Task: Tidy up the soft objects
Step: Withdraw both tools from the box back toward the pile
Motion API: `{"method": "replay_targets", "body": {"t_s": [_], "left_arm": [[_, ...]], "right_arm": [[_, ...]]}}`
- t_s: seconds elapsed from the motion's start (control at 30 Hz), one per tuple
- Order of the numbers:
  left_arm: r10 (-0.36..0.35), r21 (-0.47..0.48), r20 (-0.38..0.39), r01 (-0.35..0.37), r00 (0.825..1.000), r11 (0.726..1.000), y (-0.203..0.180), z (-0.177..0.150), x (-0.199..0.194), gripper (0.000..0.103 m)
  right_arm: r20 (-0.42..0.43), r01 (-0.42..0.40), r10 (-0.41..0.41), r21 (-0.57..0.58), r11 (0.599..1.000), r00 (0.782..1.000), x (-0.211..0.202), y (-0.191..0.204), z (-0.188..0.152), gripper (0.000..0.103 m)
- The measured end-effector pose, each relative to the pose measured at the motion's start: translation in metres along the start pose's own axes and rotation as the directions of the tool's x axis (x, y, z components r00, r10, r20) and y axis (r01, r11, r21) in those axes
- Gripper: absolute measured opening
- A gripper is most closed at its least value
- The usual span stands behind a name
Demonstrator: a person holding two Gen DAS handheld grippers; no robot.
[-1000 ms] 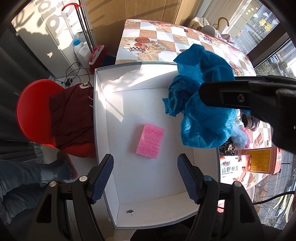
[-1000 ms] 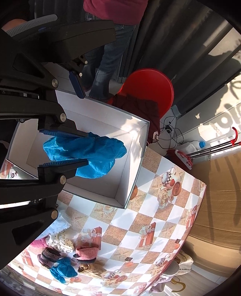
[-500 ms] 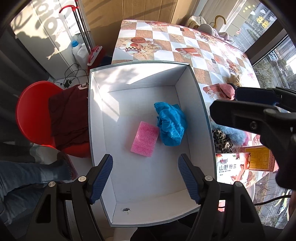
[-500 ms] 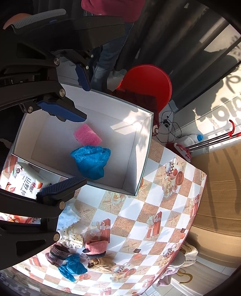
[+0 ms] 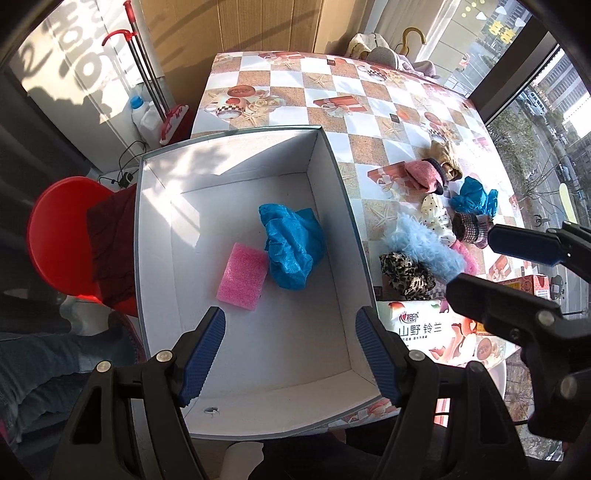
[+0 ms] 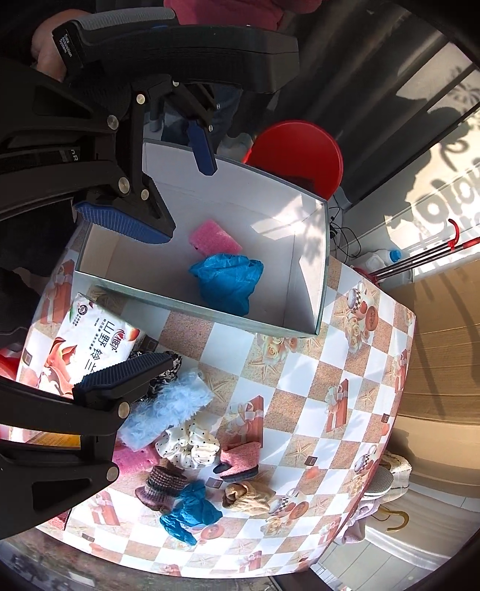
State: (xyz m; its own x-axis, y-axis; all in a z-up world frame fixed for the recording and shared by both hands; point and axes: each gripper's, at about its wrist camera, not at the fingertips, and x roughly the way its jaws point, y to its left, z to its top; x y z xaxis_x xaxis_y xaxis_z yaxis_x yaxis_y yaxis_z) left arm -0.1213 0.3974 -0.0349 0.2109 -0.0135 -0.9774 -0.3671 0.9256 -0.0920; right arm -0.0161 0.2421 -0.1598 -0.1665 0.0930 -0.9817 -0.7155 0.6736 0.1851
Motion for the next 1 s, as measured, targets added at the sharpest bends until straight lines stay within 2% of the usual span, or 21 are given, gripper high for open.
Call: {"method": "replay_targets", "body": {"t_s": [0.1, 0.27, 0.63, 0.8, 1.0], "left_arm": [[-0.013, 0.003, 0.002, 0.013, 1.0, 1.0, -0.016, -0.001, -0.001, 0.077], [-0.027, 0.061, 0.03, 0.025, 0.999, 0.998, -0.049, 0.001, -0.01, 0.077], [0.036, 0.19, 0.019, -0.039, 0.999, 0.981, -0.112, -0.001, -0.014, 0.077], [0.066, 0.211, 0.017, -0.068, 0.998, 0.975, -0.128, -0.006, -0.014, 0.077], [0.104, 0.215, 0.011, -0.104, 0.995, 0.971, -0.141, -0.008, -0.013, 0.077]], "right_arm": [[0.022, 0.013, -0.012, -0.019, 1.0, 1.0, -0.008, -0.004, -0.011, 0.063], [0.059, 0.004, -0.006, 0.027, 1.0, 0.998, -0.023, -0.027, -0.023, 0.063], [0.12, -0.025, 0.003, 0.179, 0.983, 0.993, -0.054, -0.103, -0.053, 0.063], [0.104, 0.062, -0.079, 0.158, 0.986, 0.991, -0.058, -0.114, -0.059, 0.063], [0.124, 0.178, -0.189, 0.095, 0.979, 0.974, -0.069, -0.115, -0.064, 0.063]]}}
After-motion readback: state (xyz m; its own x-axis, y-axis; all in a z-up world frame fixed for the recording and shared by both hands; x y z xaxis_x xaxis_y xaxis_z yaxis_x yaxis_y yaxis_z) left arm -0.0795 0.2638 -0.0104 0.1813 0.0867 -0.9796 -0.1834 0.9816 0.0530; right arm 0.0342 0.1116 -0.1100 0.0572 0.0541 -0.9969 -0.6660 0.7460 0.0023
